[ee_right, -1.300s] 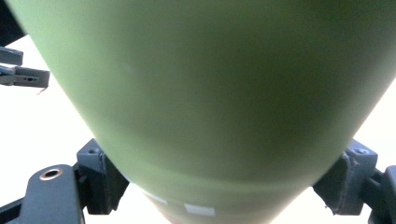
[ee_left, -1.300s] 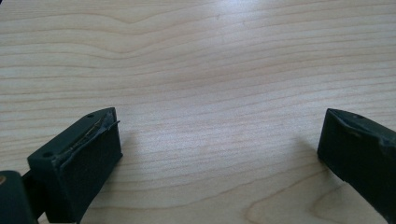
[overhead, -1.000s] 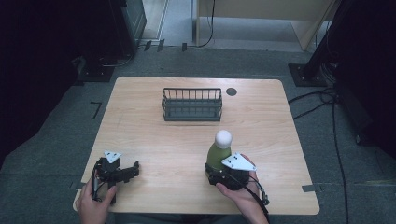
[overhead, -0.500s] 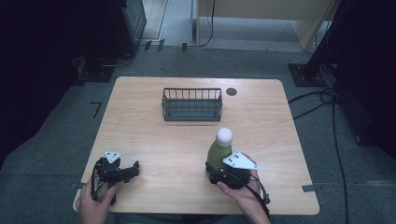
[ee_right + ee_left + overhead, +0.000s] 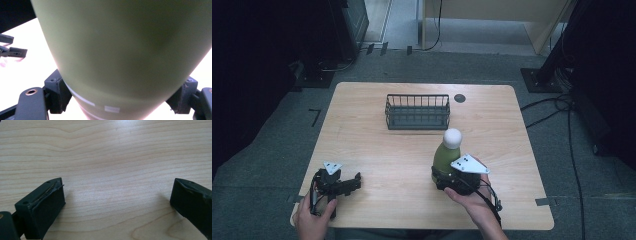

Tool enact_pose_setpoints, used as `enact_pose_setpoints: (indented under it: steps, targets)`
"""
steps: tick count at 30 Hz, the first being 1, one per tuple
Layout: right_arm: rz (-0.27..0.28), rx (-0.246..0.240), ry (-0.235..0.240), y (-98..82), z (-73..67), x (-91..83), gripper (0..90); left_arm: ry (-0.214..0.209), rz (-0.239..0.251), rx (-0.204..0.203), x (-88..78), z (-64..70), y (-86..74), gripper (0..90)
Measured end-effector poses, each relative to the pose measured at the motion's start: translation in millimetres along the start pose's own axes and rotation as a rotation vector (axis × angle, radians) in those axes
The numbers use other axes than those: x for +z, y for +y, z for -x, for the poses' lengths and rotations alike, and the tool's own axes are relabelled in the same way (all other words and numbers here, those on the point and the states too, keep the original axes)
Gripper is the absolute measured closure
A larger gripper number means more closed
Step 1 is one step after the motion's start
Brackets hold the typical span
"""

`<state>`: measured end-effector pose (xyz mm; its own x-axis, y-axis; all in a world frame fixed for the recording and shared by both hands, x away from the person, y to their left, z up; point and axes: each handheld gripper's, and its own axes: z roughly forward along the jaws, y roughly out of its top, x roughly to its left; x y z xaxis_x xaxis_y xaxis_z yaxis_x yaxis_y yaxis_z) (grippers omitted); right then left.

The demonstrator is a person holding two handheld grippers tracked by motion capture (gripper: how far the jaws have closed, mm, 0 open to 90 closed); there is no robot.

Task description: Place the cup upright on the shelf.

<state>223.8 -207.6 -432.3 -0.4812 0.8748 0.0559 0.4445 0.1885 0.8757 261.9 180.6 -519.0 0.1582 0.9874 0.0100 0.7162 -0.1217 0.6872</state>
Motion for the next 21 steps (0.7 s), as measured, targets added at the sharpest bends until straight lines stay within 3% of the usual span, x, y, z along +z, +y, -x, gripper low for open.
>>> enact_pose_setpoints:
  steps: [21]
  targets:
    - [0.024, 0.007, -0.012, 56.8, 14.1, 24.3, 20.6, 0.000, 0.002, 0.000, 0.1, 0.0, 0.0, 0.0]
